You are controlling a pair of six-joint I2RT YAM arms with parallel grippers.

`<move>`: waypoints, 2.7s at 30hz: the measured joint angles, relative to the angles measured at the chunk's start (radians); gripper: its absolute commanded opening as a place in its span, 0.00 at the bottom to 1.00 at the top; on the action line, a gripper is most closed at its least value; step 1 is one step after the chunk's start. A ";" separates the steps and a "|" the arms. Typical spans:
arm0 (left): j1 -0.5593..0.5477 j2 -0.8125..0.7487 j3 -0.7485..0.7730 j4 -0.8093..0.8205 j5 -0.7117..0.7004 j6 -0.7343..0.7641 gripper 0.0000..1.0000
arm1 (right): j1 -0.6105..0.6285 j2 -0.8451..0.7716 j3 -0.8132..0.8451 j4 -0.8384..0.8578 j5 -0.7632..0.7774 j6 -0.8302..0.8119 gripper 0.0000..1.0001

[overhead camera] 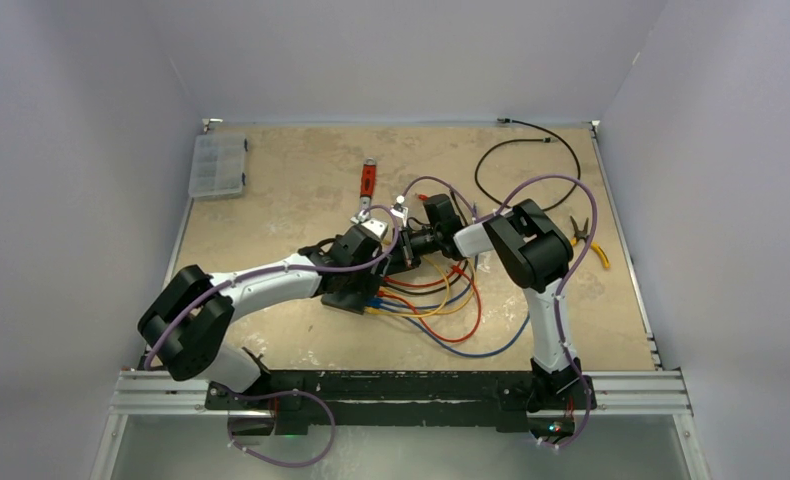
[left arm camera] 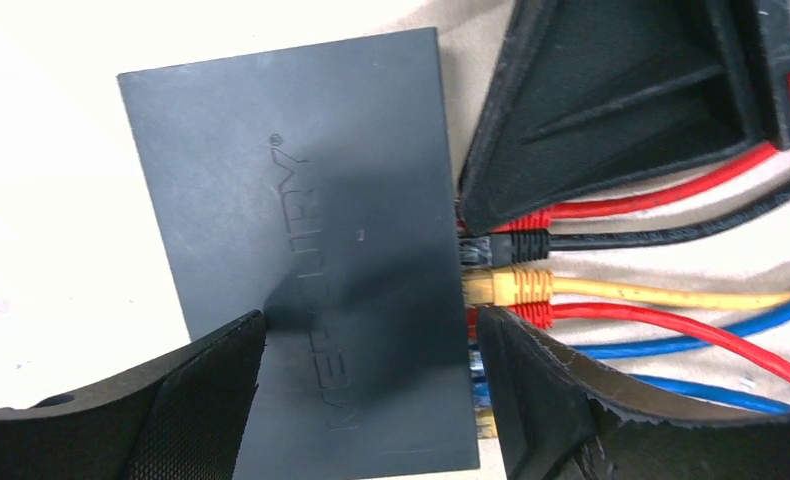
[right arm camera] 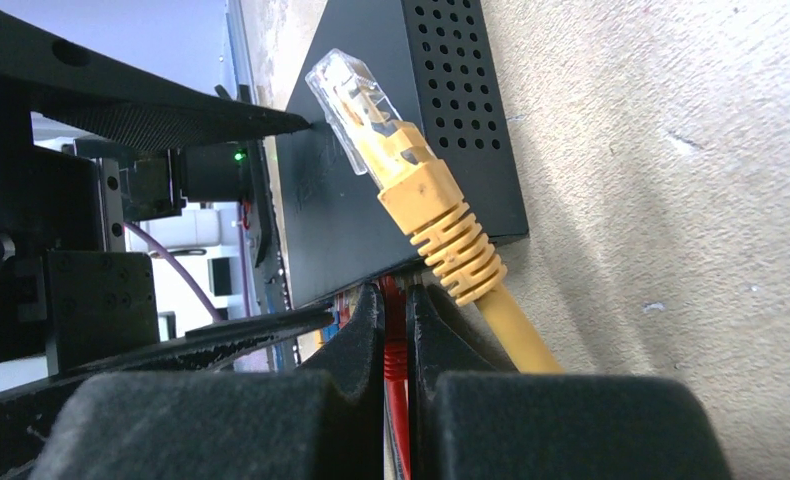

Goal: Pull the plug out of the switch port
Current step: Pull the connector from the switch port, then place the connector at the center of the board, then pick up the connector from the center of the board.

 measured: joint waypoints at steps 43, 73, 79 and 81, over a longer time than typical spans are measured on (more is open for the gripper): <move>-0.028 0.052 0.038 -0.013 -0.119 -0.102 0.70 | -0.035 -0.167 0.001 -0.278 0.218 -0.200 0.00; 0.458 -0.306 -0.175 0.329 0.562 -0.287 0.90 | 0.161 -0.357 0.025 -0.556 0.774 -0.367 0.44; 0.531 -0.309 -0.192 0.364 0.642 -0.317 0.90 | 0.224 -0.355 0.018 -0.587 0.879 -0.376 0.39; 0.536 -0.310 -0.192 0.369 0.657 -0.322 0.90 | 0.237 -0.350 0.019 -0.595 0.913 -0.379 0.35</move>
